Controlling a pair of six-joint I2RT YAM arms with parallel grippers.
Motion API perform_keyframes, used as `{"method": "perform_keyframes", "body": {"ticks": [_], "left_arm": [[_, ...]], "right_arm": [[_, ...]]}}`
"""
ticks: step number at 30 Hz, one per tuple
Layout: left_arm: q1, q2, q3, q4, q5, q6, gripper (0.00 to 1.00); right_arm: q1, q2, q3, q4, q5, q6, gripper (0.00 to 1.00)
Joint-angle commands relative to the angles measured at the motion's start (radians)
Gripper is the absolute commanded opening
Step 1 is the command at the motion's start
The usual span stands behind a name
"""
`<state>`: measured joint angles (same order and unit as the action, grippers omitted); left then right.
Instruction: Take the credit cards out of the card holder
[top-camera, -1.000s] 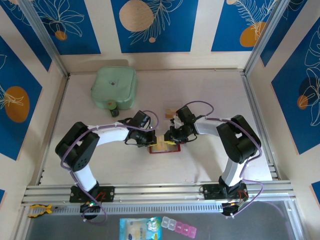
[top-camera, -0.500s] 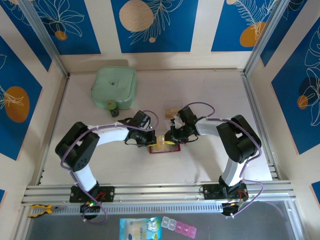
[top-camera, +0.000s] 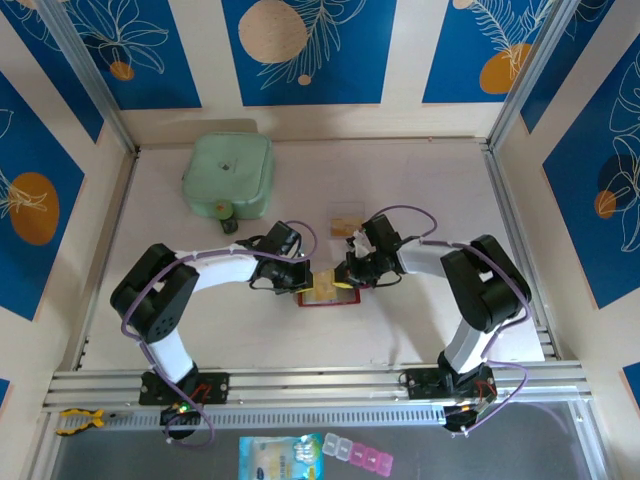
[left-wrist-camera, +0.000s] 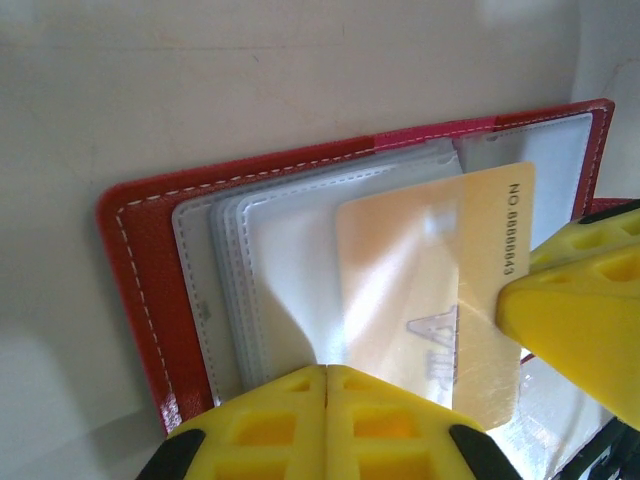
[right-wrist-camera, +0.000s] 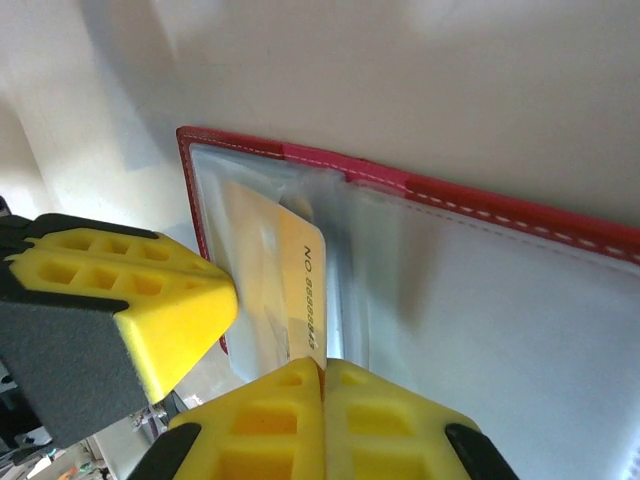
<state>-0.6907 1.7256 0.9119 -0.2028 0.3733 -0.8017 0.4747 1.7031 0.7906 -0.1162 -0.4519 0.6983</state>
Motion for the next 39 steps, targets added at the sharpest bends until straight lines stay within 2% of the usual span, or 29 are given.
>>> {"method": "perform_keyframes", "body": {"ticks": [1,11,17,23,25,30,33,39], "left_arm": [[-0.005,0.010,-0.008,-0.044,-0.026,0.015,0.07],[-0.005,-0.004,-0.007,-0.021,-0.015,0.012,0.07],[-0.005,-0.004,0.008,-0.022,-0.014,0.019,0.08],[-0.005,-0.013,0.016,-0.019,-0.008,0.025,0.09],[-0.006,-0.018,0.019,-0.018,-0.010,0.022,0.10],[-0.006,-0.029,0.019,0.000,-0.005,0.018,0.11],[-0.005,-0.035,0.019,-0.003,-0.006,0.019,0.12],[-0.005,-0.064,0.012,-0.015,-0.016,0.025,0.13]], "right_arm": [[-0.017,-0.043,-0.022,-0.065,0.015,-0.028,0.05],[-0.055,-0.160,0.004,-0.191,0.054,-0.108,0.01],[-0.095,-0.212,0.072,-0.310,0.068,-0.238,0.00],[-0.114,-0.180,0.211,-0.483,0.103,-0.499,0.00],[-0.116,-0.159,0.269,-0.547,0.155,-0.615,0.00],[-0.122,-0.084,0.429,-0.641,0.274,-0.778,0.00],[-0.119,-0.053,0.501,-0.668,0.279,-0.939,0.00],[-0.103,0.041,0.659,-0.772,0.403,-1.238,0.00]]}}
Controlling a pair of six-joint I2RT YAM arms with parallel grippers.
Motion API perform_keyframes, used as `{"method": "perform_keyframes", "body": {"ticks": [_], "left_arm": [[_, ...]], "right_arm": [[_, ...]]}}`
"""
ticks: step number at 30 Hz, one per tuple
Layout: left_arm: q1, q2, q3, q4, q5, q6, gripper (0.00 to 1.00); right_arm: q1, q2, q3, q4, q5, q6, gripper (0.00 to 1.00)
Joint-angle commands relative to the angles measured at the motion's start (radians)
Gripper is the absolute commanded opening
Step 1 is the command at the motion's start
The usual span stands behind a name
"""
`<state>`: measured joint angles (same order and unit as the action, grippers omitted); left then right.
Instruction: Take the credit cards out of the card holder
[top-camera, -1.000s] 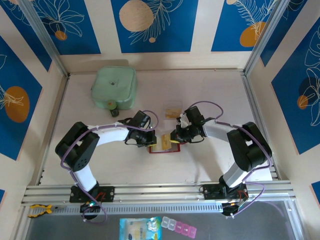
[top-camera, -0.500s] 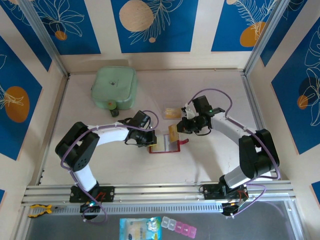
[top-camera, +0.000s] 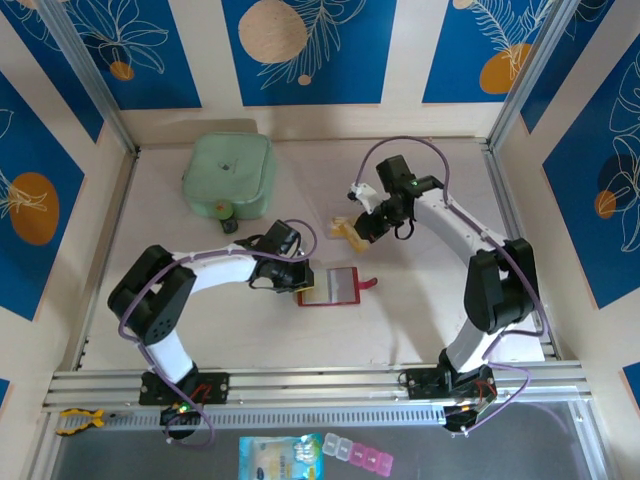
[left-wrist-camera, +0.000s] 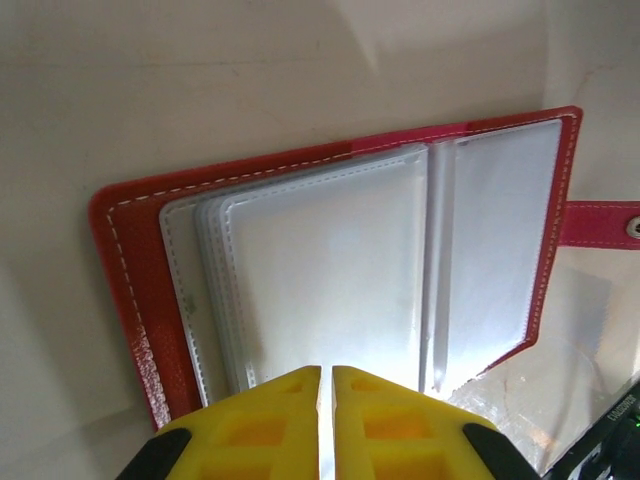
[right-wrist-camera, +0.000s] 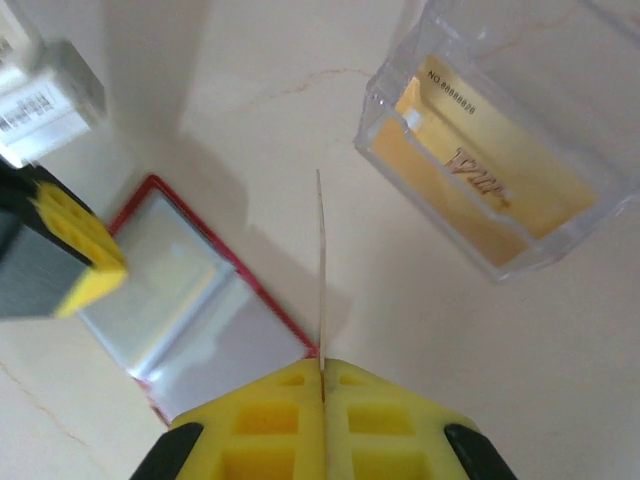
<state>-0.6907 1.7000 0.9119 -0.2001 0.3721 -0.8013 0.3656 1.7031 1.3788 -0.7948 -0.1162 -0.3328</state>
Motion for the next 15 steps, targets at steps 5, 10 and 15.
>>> {"method": "perform_keyframes", "body": {"ticks": [5,10,15], "left_arm": [[-0.003,-0.060,-0.005,-0.018,-0.030,0.025,0.14],[-0.003,-0.069,-0.009,-0.028,-0.033,0.024,0.14],[-0.001,-0.080,-0.007,-0.044,-0.039,0.025,0.15]], "right_arm": [[0.007,0.156,0.247,-0.219,0.106,-0.376,0.00],[0.015,0.243,0.359,-0.228,0.115,-0.457,0.00],[0.026,0.322,0.479,-0.241,0.106,-0.494,0.00]]}}
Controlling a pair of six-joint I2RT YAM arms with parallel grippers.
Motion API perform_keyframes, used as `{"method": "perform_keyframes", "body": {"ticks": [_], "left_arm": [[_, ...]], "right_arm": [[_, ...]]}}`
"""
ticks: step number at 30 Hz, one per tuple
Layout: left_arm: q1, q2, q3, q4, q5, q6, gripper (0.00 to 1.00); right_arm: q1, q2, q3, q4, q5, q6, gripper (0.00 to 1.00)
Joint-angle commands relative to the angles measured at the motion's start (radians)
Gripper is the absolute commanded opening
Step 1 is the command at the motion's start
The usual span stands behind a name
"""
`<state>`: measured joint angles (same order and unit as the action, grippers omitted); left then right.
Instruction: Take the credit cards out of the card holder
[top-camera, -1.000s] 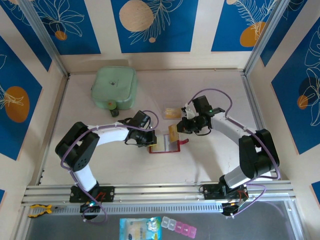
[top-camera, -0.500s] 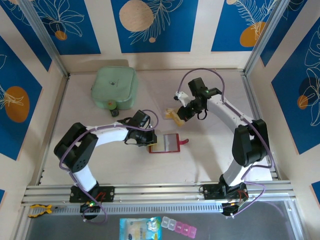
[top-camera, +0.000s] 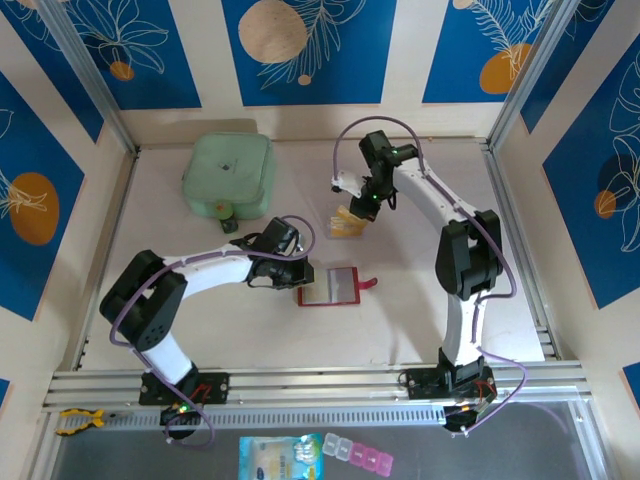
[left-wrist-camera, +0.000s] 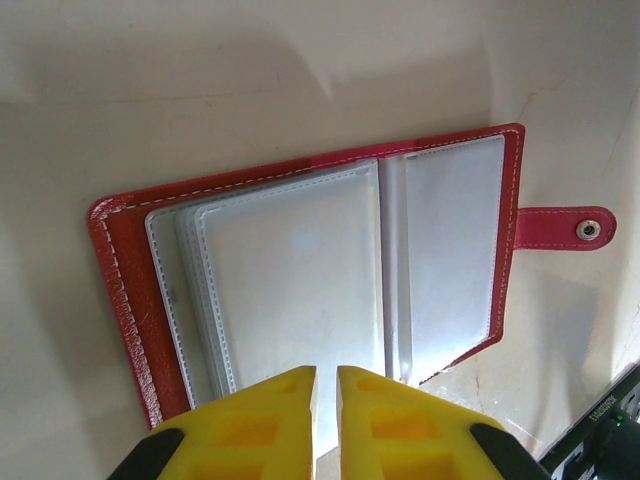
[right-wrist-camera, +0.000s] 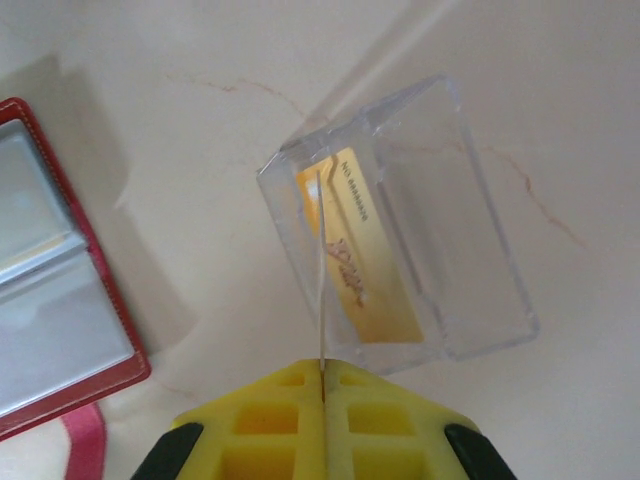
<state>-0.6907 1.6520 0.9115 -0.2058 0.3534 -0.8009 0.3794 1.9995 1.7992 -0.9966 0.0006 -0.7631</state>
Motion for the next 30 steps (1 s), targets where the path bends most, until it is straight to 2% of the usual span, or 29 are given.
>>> {"method": "perform_keyframes", "body": {"ticks": [1,8,29,30], "left_arm": [[-0.001,-0.035,-0.006,-0.042,-0.022,0.025,0.14],[0.007,-0.043,-0.016,-0.054,-0.029,0.021,0.14],[0.023,-0.040,-0.026,-0.054,-0.021,0.020,0.14],[0.023,-0.041,-0.028,-0.055,-0.020,0.019,0.14]], "right_arm": [[0.012,0.039,0.081,-0.039,-0.014,-0.072,0.00],[0.002,0.111,0.139,-0.048,-0.044,-0.116,0.00],[-0.036,0.122,-0.032,-0.046,-0.114,-0.165,0.00],[-0.035,0.119,-0.031,-0.044,-0.113,-0.162,0.03]]}}
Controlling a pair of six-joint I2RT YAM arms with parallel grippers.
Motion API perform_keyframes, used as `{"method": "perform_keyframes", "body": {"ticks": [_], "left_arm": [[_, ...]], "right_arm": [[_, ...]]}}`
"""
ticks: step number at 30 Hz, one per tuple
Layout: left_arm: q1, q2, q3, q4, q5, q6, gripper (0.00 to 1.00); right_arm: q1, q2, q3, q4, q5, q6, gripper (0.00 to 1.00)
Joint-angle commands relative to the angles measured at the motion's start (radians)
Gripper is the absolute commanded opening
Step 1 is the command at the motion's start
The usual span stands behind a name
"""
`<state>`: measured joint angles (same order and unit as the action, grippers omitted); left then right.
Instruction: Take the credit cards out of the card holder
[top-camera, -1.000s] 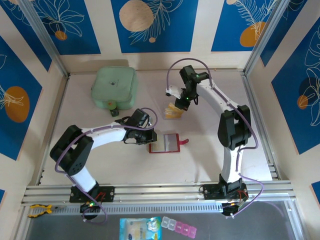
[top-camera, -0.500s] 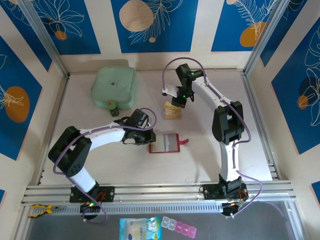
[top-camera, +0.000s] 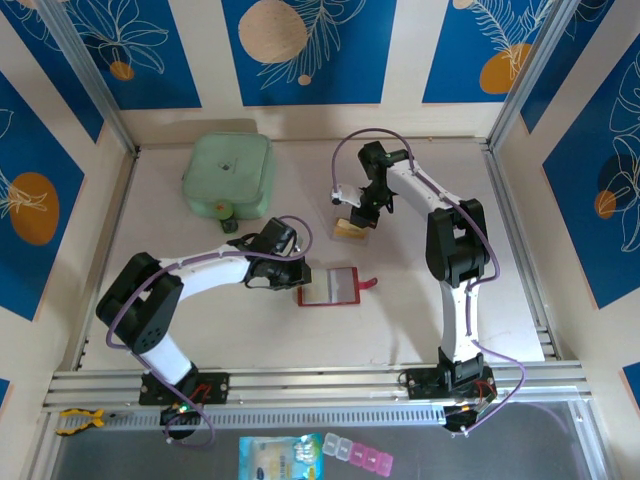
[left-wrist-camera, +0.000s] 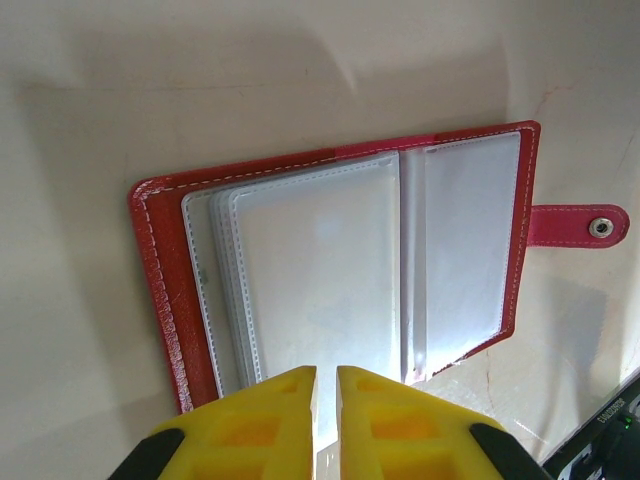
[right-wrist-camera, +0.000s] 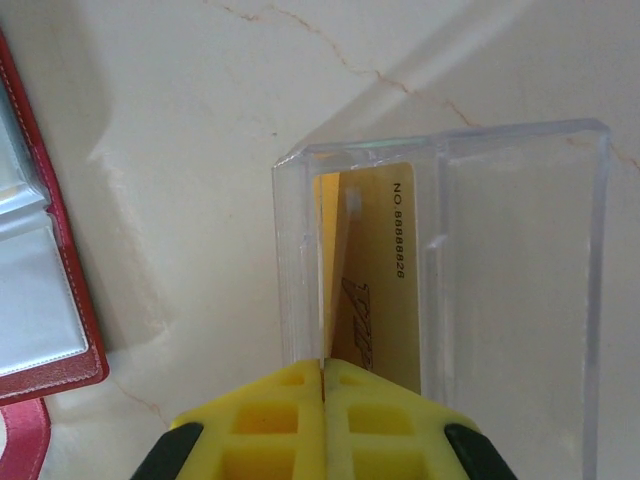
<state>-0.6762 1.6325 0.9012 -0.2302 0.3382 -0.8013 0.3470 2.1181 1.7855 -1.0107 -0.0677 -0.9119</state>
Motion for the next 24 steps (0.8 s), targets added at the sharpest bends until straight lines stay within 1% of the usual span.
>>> {"method": "perform_keyframes", "body": {"ticks": [1,2,4,8,11,14,18,21,24], "left_arm": [[0.009,-0.023,-0.020,-0.029,-0.004,0.019,0.14],[0.009,-0.023,-0.019,-0.029,-0.005,0.018,0.14],[0.009,-0.028,-0.020,-0.032,-0.007,0.019,0.14],[0.009,-0.030,-0.019,-0.032,-0.011,0.020,0.14],[0.009,-0.025,-0.016,-0.028,-0.010,0.021,0.14],[0.009,-0.022,-0.013,-0.027,-0.011,0.022,0.14],[0.012,-0.017,-0.013,-0.022,-0.009,0.025,0.14],[0.011,-0.011,-0.013,-0.015,-0.002,0.025,0.14],[0.011,-0.007,-0.013,-0.008,0.000,0.027,0.14]], "right_arm": [[-0.005,-0.003,-0.018,-0.026,-0.043,-0.007,0.10],[-0.005,-0.010,-0.020,-0.019,-0.043,-0.001,0.14],[-0.006,-0.033,-0.028,0.002,-0.039,0.011,0.18],[-0.006,-0.093,-0.054,0.060,-0.045,0.056,0.19],[-0.004,-0.125,-0.070,0.114,-0.020,0.125,0.18],[-0.001,-0.131,-0.071,0.131,0.014,0.220,0.16],[-0.006,-0.158,-0.096,0.156,0.057,0.412,0.16],[-0.015,-0.201,-0.151,0.187,0.076,0.539,0.21],[-0.024,-0.241,-0.226,0.229,0.123,0.642,0.26]]}}
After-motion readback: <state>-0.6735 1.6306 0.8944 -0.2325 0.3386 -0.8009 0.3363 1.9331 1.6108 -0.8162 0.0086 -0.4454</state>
